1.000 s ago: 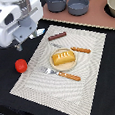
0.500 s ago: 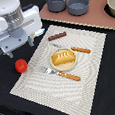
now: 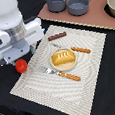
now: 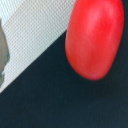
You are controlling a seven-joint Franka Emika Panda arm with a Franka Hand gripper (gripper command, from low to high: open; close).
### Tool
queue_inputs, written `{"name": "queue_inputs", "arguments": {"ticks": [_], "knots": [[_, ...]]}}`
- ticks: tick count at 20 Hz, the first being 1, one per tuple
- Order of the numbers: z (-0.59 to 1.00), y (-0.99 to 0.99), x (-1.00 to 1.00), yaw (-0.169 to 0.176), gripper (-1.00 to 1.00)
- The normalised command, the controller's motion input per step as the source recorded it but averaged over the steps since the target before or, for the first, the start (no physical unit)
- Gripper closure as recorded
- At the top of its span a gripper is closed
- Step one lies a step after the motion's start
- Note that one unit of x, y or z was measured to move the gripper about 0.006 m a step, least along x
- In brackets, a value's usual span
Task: Interact with the objects in diverse but meaningful ways.
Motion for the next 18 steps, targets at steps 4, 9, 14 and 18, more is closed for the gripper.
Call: {"name": "queue_inputs", "arguments": {"ticks": [4, 9, 14, 18], "knots": [[-0.39, -0.21, -0.15, -0.015, -1.0], [-0.44, -0.15, -0.23, -0.013, -1.0], [-0.4, -0.1, -0.25, -0.005, 1.0], [-0.12, -0.04, -0.08, -0.001, 1.0]]}}
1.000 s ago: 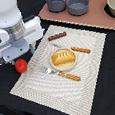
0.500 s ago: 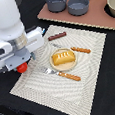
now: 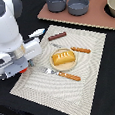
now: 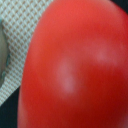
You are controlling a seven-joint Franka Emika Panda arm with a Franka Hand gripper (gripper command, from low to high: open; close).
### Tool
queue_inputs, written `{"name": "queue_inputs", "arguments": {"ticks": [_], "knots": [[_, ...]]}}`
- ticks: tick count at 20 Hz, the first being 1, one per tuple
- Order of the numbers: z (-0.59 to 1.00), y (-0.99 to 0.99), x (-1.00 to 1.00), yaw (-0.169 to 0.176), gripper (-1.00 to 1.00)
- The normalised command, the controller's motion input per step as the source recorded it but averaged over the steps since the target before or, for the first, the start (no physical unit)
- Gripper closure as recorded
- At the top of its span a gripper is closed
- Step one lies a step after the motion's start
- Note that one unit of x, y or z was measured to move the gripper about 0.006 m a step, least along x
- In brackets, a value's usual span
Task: Interact with the objects in diverse but meaningful ways.
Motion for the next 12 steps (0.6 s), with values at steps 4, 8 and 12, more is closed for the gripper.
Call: {"name": "queue_inputs", "arguments": {"ticks": [4, 8, 12], "knots": [[0.16, 0.0, 0.06, -0.016, 1.0], [0.23, 0.0, 0.01, -0.017, 1.0], [0.77, 0.07, 0.21, -0.017, 1.0]]}}
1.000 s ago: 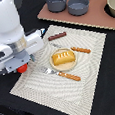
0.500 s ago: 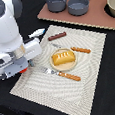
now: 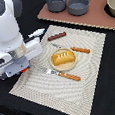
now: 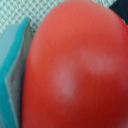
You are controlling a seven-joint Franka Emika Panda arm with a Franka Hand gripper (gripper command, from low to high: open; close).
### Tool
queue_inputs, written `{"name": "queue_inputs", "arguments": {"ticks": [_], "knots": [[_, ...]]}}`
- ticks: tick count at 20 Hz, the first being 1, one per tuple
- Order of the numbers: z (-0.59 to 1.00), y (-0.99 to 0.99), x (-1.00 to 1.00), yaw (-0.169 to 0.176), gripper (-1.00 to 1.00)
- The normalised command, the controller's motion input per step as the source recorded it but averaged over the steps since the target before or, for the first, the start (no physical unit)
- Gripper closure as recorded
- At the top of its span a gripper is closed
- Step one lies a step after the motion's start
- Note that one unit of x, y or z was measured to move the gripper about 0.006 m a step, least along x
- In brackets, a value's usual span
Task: Interact with the objects in diverse but meaningful ways.
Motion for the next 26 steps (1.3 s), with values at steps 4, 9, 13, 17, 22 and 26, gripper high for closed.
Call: {"name": "queue_inputs", "arguments": {"ticks": [4, 9, 13, 17, 22, 26], "knots": [[1.0, 0.32, 0.71, -0.016, 1.0], [0.94, 0.47, 0.84, 0.0, 1.0], [0.6, 0.55, 0.74, 0.0, 1.0], [0.31, 0.74, 0.54, 0.005, 1.0], [0.01, 0.88, 0.07, 0.027, 1.0], [-0.01, 0.89, 0.0, 0.027, 1.0]]}}
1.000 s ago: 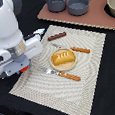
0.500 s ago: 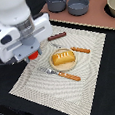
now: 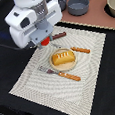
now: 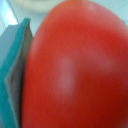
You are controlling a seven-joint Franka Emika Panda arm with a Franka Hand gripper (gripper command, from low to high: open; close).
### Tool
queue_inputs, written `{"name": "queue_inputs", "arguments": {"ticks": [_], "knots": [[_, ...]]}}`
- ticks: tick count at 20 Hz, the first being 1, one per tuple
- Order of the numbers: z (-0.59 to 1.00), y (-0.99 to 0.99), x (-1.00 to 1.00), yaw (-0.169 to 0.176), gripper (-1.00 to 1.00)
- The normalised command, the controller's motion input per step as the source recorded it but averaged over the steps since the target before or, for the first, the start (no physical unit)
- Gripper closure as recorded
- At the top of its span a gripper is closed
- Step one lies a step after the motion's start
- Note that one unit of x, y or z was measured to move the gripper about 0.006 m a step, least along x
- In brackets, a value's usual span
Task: Interact with the objects in diverse but meaningful ways.
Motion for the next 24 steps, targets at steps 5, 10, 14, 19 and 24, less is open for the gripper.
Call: {"name": "queue_inputs", "arguments": {"ticks": [5, 10, 14, 19, 24], "knots": [[-0.11, 0.9, -0.03, 0.014, 1.0], [0.01, 0.93, 0.16, 0.009, 1.0], [0.01, 0.9, 0.32, 0.002, 1.0], [0.12, 0.82, 0.5, 0.0, 1.0], [0.48, 0.61, 0.72, 0.0, 1.0]]}}
